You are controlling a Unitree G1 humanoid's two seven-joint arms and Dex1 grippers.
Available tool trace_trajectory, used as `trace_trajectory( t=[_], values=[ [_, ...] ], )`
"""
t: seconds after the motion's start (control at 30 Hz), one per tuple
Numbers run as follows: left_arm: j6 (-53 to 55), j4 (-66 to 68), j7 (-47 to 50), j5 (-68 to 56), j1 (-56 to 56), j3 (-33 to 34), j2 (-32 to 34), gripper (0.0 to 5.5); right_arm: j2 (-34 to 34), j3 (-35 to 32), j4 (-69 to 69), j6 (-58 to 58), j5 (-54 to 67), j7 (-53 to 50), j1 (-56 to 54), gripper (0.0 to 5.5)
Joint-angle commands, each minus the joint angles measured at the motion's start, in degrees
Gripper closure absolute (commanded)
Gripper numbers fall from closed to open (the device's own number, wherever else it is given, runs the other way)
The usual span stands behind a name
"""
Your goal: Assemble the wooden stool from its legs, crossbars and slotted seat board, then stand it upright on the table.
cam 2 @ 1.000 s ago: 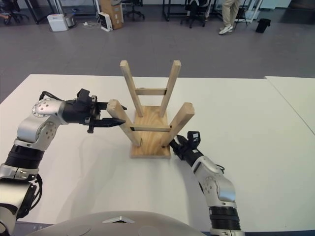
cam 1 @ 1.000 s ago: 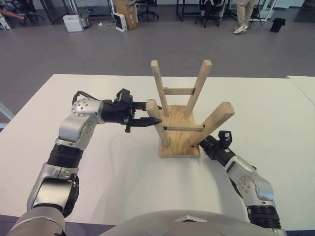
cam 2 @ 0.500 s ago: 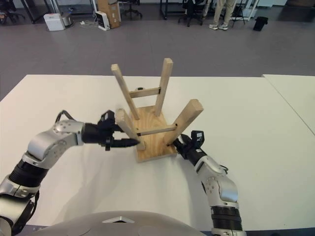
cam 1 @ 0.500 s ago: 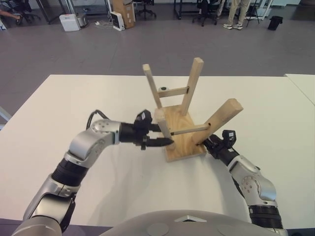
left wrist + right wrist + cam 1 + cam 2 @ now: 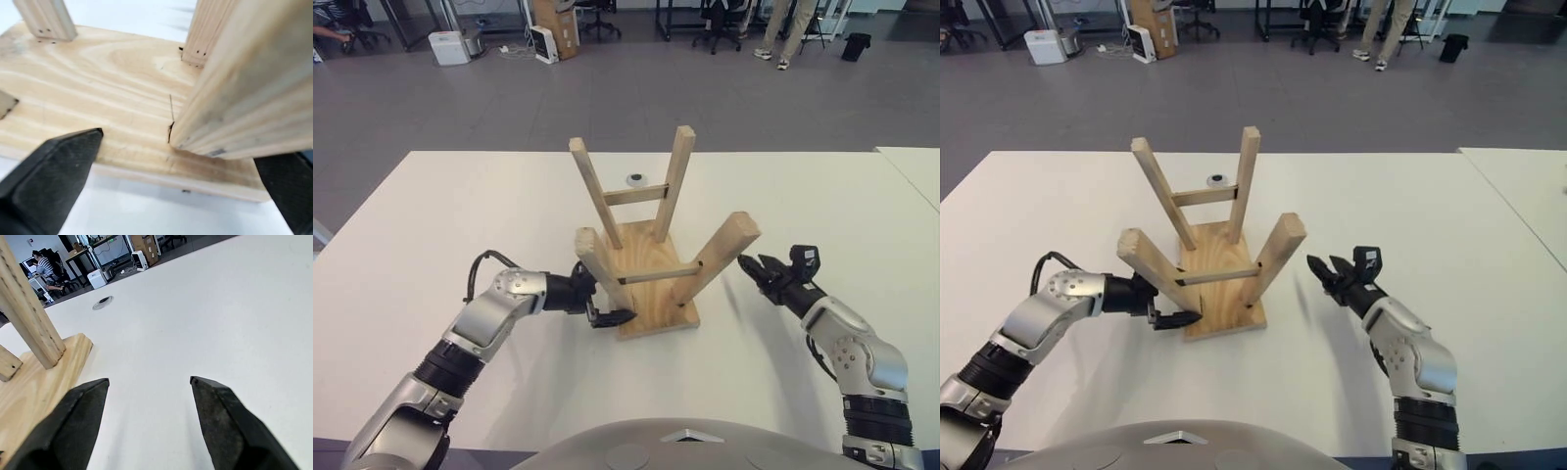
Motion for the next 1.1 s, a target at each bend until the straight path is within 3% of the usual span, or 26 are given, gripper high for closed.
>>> trace_trajectory(
  t=[0.03, 0.13, 0.3, 0.43, 0.53, 0.7, 0.77, 0.87, 0.93, 1.1],
  values=[
    [-3.32, 10.35, -0.88, 3.99, 1.40, 1.39, -0.09, 0.15, -2.26, -3.13, -8.06, 4.45, 4.42, -2.85, -5.66, 2.39],
    [-3.26, -0.41, -7.88, -7.68, 1.25, 8.75, 0.33, 0.15, -2.62, -5.13, -13.12, 6.82, 7.69, -6.40, -9.89, 2.39],
    [4.70, -9.79, -9.74, -24.01, -6.81, 24.69, 3.06, 0.15, -1.86, -7.91, -20.69, 9.95, 15.70, -12.23, -13.77, 2.39],
    [10.31, -12.07, -6.50, -36.53, -16.65, 34.08, 2.42, 0.15, -2.84, -8.32, -24.68, 11.00, 23.72, -14.96, -18.49, 2.39],
    [12.00, -14.11, -1.50, -40.81, -20.23, 36.79, 0.25, 0.15, -3.22, -7.43, -27.59, 10.80, 28.76, -18.87, -23.52, 2.39],
    [11.17, -17.14, 7.50, -34.08, -19.23, 33.96, -2.38, 0.15, 2.01, -0.35, -30.00, 8.48, 35.24, -27.35, -30.24, 2.39],
    [13.06, -18.11, 9.30, -31.95, -10.44, 30.60, -4.10, 0.15, 4.05, 6.20, -30.59, 9.35, 33.48, -27.03, -21.74, 2.39],
    [14.08, -16.72, 11.48, -22.66, 7.87, 19.41, -4.39, 0.15, 4.42, 14.91, -30.57, 10.46, 28.77, -25.98, -7.59, 2.39],
    [12.63, -16.55, 14.48, -19.55, 12.87, 15.22, -6.08, 0.15, 4.68, 16.40, -31.25, 9.55, 28.47, -26.39, -5.84, 2.39],
    [9.71, -15.34, 17.89, -20.20, 10.04, 13.76, -8.05, 0.15, 3.25, 14.57, -29.12, 7.07, 27.72, -26.50, -9.19, 2.39]
  ],
)
